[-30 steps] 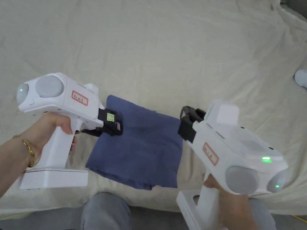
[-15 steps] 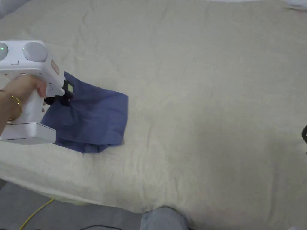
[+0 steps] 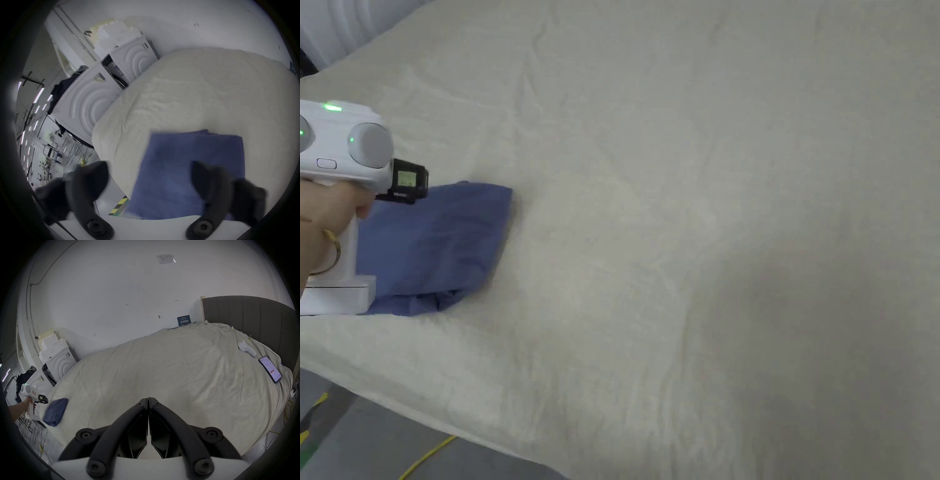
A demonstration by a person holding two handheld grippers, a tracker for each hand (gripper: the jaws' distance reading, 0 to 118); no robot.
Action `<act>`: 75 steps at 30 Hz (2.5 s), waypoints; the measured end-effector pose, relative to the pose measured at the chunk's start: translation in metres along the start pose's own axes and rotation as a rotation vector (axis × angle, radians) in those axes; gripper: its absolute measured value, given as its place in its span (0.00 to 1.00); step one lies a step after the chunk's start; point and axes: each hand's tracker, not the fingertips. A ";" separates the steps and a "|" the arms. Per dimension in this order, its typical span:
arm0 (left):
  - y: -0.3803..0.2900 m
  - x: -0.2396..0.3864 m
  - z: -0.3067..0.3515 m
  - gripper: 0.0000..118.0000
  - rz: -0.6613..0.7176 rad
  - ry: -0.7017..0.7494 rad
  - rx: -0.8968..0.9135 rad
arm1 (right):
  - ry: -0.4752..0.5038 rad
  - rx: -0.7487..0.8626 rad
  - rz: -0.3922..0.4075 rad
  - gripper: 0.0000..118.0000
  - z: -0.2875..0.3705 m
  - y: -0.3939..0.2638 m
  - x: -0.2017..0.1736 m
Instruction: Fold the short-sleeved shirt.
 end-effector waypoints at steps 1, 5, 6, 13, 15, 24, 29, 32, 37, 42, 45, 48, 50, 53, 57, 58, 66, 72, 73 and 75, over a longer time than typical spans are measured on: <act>-0.001 -0.001 0.008 1.00 0.037 -0.004 0.041 | 0.003 0.006 0.009 0.00 0.003 0.002 0.000; -0.008 0.000 0.068 1.00 0.129 -0.019 0.251 | 0.014 0.043 0.041 0.00 0.022 0.011 0.005; -0.009 0.002 0.084 1.00 0.139 -0.030 0.298 | 0.018 0.055 0.047 0.00 0.028 0.013 0.007; -0.012 0.050 0.224 1.00 0.124 -0.280 0.568 | 0.027 0.127 0.150 0.00 0.067 0.039 0.033; -0.017 0.069 0.260 1.00 0.102 -0.326 0.652 | 0.013 0.145 0.180 0.00 0.077 0.049 0.044; -0.060 0.142 0.387 1.00 0.149 -0.585 0.786 | -0.014 0.246 0.212 0.00 0.115 0.084 0.084; -0.091 0.167 0.424 0.93 0.179 -0.722 0.799 | -0.025 0.300 0.243 0.00 0.128 0.091 0.090; -0.111 0.178 0.435 0.83 0.175 -0.748 0.798 | -0.039 0.328 0.289 0.00 0.131 0.090 0.087; -0.143 0.187 0.443 0.65 0.184 -0.795 0.785 | -0.033 0.345 0.272 0.00 0.134 0.083 0.089; -0.163 0.196 0.436 0.38 0.128 -0.796 0.767 | -0.036 0.349 0.287 0.00 0.135 0.071 0.089; -0.172 0.197 0.433 0.17 0.129 -0.786 0.747 | -0.033 0.331 0.272 0.00 0.135 0.061 0.093; -0.179 0.195 0.431 0.00 0.135 -0.771 0.749 | -0.035 0.312 0.258 0.00 0.134 0.054 0.096; -0.182 0.194 0.430 0.00 0.130 -0.763 0.755 | -0.047 0.306 0.260 0.00 0.135 0.049 0.099; -0.184 0.195 0.429 0.00 0.105 -0.769 0.735 | -0.056 0.303 0.244 0.00 0.133 0.045 0.108; -0.192 0.194 0.431 0.00 0.102 -0.761 0.735 | -0.064 0.309 0.236 0.00 0.135 0.039 0.110; -0.193 0.195 0.431 0.00 0.102 -0.759 0.735 | -0.065 0.312 0.240 0.00 0.136 0.038 0.110; -0.201 0.195 0.429 0.00 0.095 -0.765 0.726 | -0.070 0.346 0.269 0.00 0.142 0.033 0.107; -0.205 0.194 0.433 0.00 0.090 -0.771 0.730 | -0.080 0.348 0.274 0.00 0.144 0.031 0.106; -0.205 0.194 0.433 0.00 0.091 -0.773 0.733 | -0.083 0.349 0.274 0.00 0.145 0.030 0.104; -0.205 0.193 0.434 0.00 0.088 -0.772 0.734 | -0.092 0.348 0.276 0.00 0.145 0.029 0.105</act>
